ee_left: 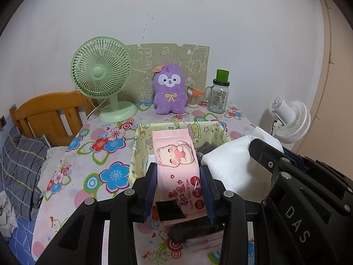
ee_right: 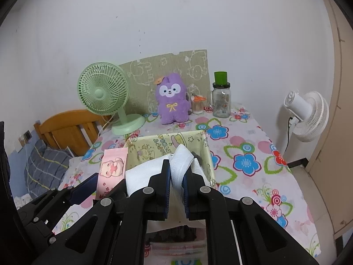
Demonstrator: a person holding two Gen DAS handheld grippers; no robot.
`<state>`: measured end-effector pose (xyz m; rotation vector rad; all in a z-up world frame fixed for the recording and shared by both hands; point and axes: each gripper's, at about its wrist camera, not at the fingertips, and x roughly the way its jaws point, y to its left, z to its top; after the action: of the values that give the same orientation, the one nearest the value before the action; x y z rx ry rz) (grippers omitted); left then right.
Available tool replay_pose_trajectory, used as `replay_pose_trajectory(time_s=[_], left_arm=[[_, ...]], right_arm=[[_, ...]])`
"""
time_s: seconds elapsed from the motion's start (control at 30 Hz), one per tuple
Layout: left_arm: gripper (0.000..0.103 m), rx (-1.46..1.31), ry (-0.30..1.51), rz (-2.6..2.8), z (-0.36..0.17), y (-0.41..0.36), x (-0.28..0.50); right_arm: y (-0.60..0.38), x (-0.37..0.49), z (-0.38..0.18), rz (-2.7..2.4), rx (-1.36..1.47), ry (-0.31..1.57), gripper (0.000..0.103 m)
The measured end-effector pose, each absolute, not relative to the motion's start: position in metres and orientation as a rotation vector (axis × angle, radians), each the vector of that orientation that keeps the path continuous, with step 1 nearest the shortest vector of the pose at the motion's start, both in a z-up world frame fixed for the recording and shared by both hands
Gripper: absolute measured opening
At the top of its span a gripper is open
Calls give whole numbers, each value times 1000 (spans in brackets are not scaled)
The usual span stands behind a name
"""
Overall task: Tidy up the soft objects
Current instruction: 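Lower the white cloth and pink packet into the basket and open both tools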
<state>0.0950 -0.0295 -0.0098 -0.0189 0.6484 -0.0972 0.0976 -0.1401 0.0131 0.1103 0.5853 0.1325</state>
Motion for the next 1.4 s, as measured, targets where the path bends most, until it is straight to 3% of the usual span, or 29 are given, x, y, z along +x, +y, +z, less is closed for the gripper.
replay_pose_trajectory(time_s=[1.13, 1.33, 1.4], left_arm=[[39, -63, 743, -91, -37, -18, 201], [42, -44, 781, -92, -52, -20, 214], [53, -38, 787, -87, -55, -21, 216]], right_arm=[[-137, 209, -8, 180, 112, 658, 13], [-139, 220, -17, 177, 123, 677, 13], [-139, 225, -20, 175, 123, 682, 13]])
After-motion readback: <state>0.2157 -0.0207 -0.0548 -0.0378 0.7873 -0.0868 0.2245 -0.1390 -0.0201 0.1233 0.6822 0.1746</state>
